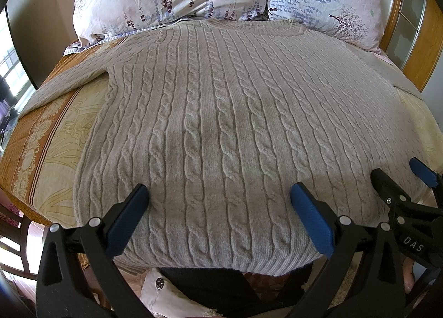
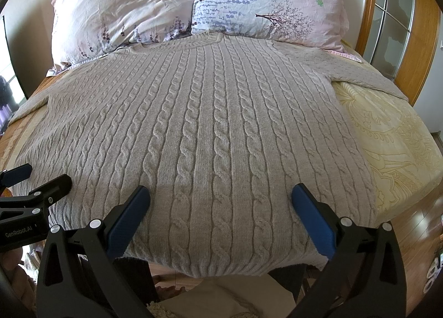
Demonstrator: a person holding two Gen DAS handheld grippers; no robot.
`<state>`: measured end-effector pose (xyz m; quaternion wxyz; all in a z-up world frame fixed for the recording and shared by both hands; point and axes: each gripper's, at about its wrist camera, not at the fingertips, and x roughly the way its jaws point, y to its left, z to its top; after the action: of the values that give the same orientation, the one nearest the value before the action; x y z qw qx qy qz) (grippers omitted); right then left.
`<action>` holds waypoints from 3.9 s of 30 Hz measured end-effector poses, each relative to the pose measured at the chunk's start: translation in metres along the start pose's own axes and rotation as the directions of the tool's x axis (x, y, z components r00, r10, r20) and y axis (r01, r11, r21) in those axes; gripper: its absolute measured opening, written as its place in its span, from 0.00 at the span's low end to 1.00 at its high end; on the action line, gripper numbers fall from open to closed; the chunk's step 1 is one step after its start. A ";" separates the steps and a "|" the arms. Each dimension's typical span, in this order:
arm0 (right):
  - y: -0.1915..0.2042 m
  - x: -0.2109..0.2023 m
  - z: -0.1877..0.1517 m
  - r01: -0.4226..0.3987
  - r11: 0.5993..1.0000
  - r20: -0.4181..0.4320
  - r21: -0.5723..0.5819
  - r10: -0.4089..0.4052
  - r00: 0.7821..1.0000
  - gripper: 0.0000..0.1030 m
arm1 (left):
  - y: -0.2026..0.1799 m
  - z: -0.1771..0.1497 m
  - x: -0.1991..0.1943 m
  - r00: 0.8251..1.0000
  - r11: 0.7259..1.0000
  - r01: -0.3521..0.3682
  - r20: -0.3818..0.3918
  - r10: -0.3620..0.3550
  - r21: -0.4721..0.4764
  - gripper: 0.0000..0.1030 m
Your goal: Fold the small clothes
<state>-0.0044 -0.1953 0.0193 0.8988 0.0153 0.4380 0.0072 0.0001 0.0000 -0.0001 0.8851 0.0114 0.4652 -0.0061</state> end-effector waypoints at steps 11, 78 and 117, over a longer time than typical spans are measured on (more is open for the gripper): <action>0.000 0.000 0.000 0.001 1.000 -0.002 0.001 -0.001 1.000 0.99 | 0.000 0.000 0.000 1.000 1.000 0.000 0.000 0.000 0.000 0.98; -0.336 0.103 0.137 -0.067 0.613 0.127 0.787 -0.054 0.990 0.10 | 0.068 0.159 0.062 0.922 0.916 0.382 0.120 -0.369 -0.118 0.98; -0.138 0.103 0.156 -0.187 0.803 0.155 0.566 0.120 0.981 0.16 | 0.064 0.173 0.084 0.801 0.780 0.596 0.074 -0.594 -0.193 0.94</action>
<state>0.1823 -0.3342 0.0294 0.8710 0.3232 0.3660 -0.0542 0.1913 0.0590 0.0293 0.8363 -0.2276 0.4390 -0.2369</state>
